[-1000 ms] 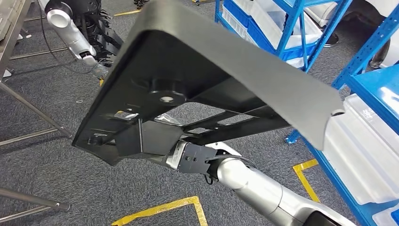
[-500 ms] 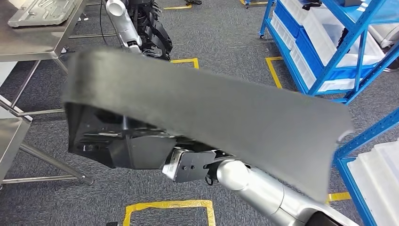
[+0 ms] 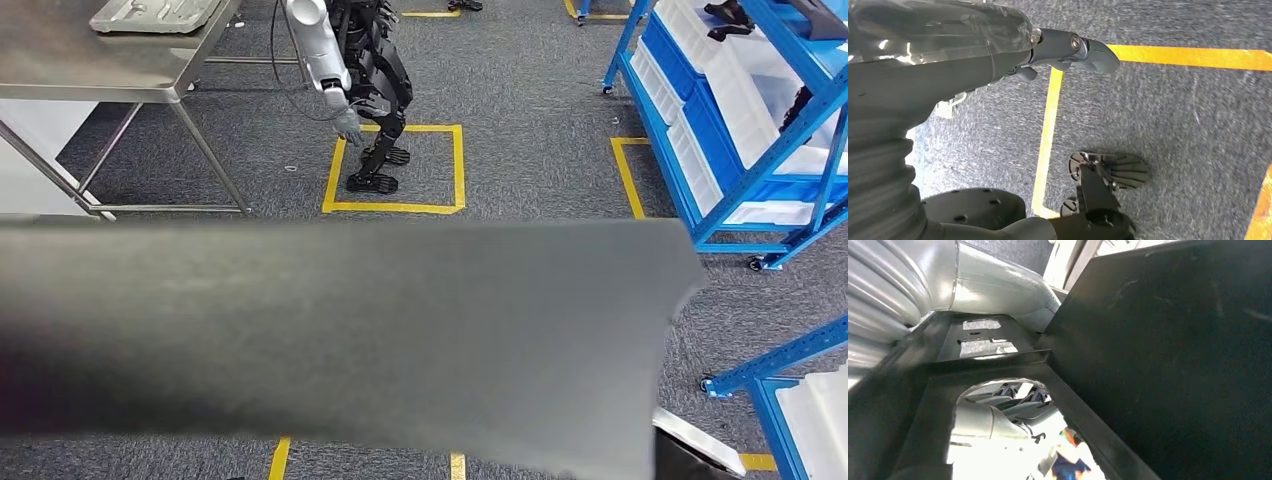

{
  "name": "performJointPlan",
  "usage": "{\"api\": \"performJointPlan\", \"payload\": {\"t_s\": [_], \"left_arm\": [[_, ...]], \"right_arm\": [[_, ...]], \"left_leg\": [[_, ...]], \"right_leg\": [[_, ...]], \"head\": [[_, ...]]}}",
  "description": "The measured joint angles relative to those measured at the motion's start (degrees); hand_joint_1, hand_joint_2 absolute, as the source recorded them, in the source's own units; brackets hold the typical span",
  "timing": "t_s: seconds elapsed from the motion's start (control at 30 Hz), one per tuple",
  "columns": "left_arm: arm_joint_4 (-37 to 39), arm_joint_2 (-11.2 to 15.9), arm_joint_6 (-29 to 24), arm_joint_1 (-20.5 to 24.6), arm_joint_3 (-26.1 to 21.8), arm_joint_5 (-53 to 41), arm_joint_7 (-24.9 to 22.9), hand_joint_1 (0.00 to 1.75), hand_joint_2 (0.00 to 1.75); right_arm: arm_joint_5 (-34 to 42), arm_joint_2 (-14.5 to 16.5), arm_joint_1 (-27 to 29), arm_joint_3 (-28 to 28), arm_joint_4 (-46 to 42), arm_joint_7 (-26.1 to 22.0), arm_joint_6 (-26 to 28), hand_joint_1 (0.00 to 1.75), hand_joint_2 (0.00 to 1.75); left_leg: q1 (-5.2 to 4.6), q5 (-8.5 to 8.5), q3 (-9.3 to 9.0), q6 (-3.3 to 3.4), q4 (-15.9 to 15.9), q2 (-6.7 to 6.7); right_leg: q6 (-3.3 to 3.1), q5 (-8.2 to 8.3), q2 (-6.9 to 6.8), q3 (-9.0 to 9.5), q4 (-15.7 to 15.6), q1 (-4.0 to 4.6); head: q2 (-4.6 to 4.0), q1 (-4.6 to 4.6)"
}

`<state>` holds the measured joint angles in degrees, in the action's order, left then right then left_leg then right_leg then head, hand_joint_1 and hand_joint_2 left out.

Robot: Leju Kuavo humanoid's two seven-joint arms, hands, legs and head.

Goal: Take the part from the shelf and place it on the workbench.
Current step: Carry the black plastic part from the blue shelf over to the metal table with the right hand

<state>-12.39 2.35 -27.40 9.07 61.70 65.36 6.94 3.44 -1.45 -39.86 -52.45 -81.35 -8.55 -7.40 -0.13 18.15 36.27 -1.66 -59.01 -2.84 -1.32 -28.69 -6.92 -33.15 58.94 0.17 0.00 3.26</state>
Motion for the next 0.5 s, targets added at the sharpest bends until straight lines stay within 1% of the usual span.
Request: {"api": "performJointPlan", "payload": {"t_s": [0.03,0.07,0.1,0.13,0.17,0.2,0.23,0.27,0.3,0.33,0.37,0.4,0.43,0.47,0.5], "left_arm": [[0.00,0.08,0.01,-0.09,0.00,0.00,-0.10,0.00,1.75],[0.00,0.15,0.02,-0.14,0.00,0.00,-0.17,0.00,1.75],[0.00,0.19,0.03,-0.12,0.00,-0.01,-0.21,0.00,1.75],[0.00,0.21,0.04,-0.04,0.00,-0.01,-0.25,0.00,1.75],[0.00,0.22,0.05,0.08,0.00,-0.01,-0.25,0.00,1.75],[0.00,0.23,0.05,0.18,0.00,-0.01,-0.25,0.00,1.75],[0.00,0.25,0.05,0.21,0.00,-0.01,-0.25,0.00,1.75],[0.00,0.25,0.05,0.20,0.00,-0.01,-0.26,0.00,1.75],[0.00,0.25,0.05,0.17,0.00,-0.01,-0.26,0.00,1.75],[0.00,0.25,0.05,0.16,0.00,-0.01,-0.27,0.00,1.75],[0.00,0.25,0.05,0.16,0.00,-0.01,-0.27,0.00,1.75],[0.00,0.25,0.05,0.18,0.00,-0.01,-0.28,0.00,1.75],[0.00,0.26,0.05,0.19,0.00,0.00,-0.30,0.00,1.75],[0.00,0.26,0.05,0.14,0.00,0.01,-0.31,0.00,1.75],[0.00,0.28,0.05,0.05,0.00,0.02,-0.33,0.00,1.75]], "right_arm": [[-0.13,0.15,-0.08,-0.07,0.07,-0.02,-0.15,1.75,1.75],[-0.22,0.33,-0.18,-0.14,0.13,-0.07,-0.28,1.75,1.75],[-0.30,0.48,-0.31,-0.22,0.17,-0.13,-0.36,1.75,1.75],[-0.33,0.55,-0.39,-0.32,0.24,-0.17,-0.40,1.75,1.75],[-0.33,0.56,-0.39,-0.43,0.34,-0.19,-0.41,1.75,1.75],[-0.33,0.52,-0.32,-0.54,0.48,-0.17,-0.44,1.75,1.75],[-0.33,0.47,-0.23,-0.66,0.65,-0.15,-0.45,1.75,1.75],[-0.33,0.45,-0.17,-0.76,0.79,-0.13,-0.47,1.75,1.75],[-0.33,0.44,-0.15,-0.84,0.89,-0.14,-0.49,1.75,1.75],[-0.33,0.44,-0.17,-0.89,0.93,-0.14,-0.49,1.75,1.75],[-0.33,0.44,-0.19,-0.92,0.95,-0.15,-0.49,1.75,1.75],[-0.33,0.44,-0.23,-0.95,0.98,-0.16,-0.49,1.75,1.75],[-0.33,0.44,-0.26,-0.97,1.03,-0.15,-0.49,1.75,1.75],[-0.33,0.44,-0.30,-0.99,1.10,-0.15,-0.52,1.75,1.75],[-0.34,0.48,-0.36,-1.02,1.16,-0.17,-0.58,1.75,1.75]], "left_leg": [[0.15,-0.06,-0.15,0.33,0.24,0.61],[0.32,-0.19,-0.37,0.65,0.54,1.28],[0.51,-0.36,-0.61,1.02,0.83,1.87],[0.68,-0.49,-0.82,1.32,1.02,2.55],[0.64,-0.52,-0.86,1.52,1.04,3.26],[0.59,-0.51,-0.86,1.67,0.99,3.99],[0.55,-0.47,-0.86,1.72,0.92,4.82],[0.52,-0.41,-0.87,1.73,0.82,5.65],[0.54,-0.31,-0.90,1.70,0.67,6.50],[0.58,-0.16,-0.96,1.60,0.48,7.35],[0.67,0.03,-0.97,1.43,0.28,8.17],[0.68,0.22,-0.88,1.16,0.01,8.91],[0.76,0.34,-0.74,0.86,-0.16,9.52],[0.89,0.40,-0.56,0.49,-0.20,10.07],[0.99,0.38,-0.42,0.08,-0.16,10.59]], "right_leg": [[0.36,-0.23,0.03,0.17,0.06,-0.09],[0.69,-0.72,0.94,0.11,0.64,-0.19],[0.95,-1.66,2.39,-0.43,2.13,-0.30],[1.11,-3.17,4.21,-1.78,5.02,-0.40],[1.13,-4.85,5.67,-3.73,8.85,-0.45],[1.11,-6.31,6.37,-5.90,12.78,-0.47],[1.09,-7.02,6.67,-7.74,15.79,-0.48],[1.04,-6.53,6.77,-8.64,16.71,-0.48],[0.96,-4.87,6.88,-8.37,15.18,-0.51],[0.84,-2.46,7.29,-7.11,11.71,-0.56],[0.71,-0.30,8.48,-5.44,7.58,-0.67],[0.62,1.25,9.64,-3.96,3.98,-0.81],[0.54,1.97,10.56,-3.03,1.75,-0.84],[0.39,1.94,11.06,-2.67,0.89,-0.77],[0.21,1.93,10.66,-2.59,0.72,-0.64]], "head": [[0.00,-0.09],[0.00,-0.21],[0.00,-0.40],[0.00,-0.72],[0.00,-1.05],[0.00,-1.38],[0.00,-1.62],[0.00,-1.78],[0.00,-1.92],[0.00,-2.08],[0.00,-2.25],[0.00,-2.34],[0.00,-2.43],[0.00,-2.46],[0.00,-2.50]]}}
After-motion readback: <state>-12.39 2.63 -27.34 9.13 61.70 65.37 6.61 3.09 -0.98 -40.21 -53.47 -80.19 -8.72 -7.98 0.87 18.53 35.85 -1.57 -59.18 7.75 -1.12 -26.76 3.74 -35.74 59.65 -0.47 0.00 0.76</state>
